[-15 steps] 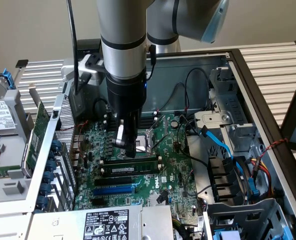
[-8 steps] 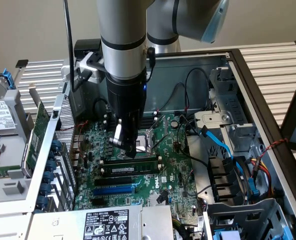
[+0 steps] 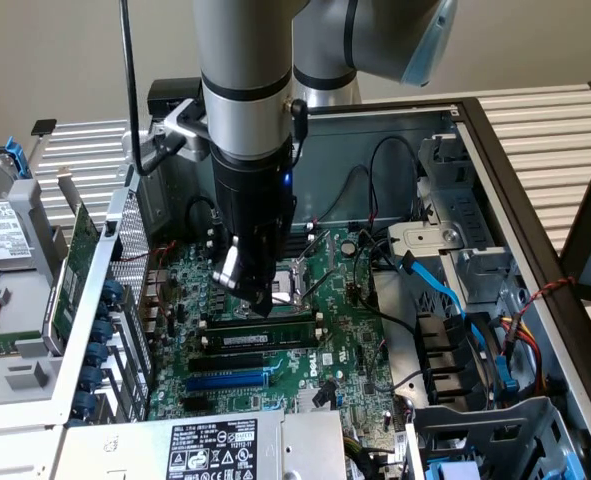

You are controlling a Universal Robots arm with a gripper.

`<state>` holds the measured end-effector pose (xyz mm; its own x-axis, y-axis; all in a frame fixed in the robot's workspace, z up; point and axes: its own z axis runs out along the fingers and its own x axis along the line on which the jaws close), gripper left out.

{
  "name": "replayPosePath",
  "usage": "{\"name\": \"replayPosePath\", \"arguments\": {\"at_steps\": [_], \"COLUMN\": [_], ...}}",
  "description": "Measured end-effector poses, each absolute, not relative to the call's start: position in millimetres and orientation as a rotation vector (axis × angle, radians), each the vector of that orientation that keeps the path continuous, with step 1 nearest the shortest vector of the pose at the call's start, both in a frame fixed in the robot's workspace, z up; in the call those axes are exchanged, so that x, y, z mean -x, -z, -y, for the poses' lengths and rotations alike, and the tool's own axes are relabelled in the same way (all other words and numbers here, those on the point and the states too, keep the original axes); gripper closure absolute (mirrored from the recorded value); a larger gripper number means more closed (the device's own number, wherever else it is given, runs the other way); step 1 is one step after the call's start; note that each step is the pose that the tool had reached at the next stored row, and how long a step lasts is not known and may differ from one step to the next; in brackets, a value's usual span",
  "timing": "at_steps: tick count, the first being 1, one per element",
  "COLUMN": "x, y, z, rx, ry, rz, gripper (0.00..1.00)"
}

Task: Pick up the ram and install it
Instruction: 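Press down the ram until it locks into place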

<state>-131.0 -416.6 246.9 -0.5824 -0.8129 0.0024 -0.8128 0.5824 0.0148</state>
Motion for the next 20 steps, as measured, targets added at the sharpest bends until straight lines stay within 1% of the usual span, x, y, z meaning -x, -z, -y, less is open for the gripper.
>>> {"name": "replayPosePath", "arguments": {"at_steps": [20], "x": [131.0], "y": [-246.1], "z": [416.6], "rx": [-0.976], "ry": [0.021], "rz": [2.979], "gripper": [0.89]}}
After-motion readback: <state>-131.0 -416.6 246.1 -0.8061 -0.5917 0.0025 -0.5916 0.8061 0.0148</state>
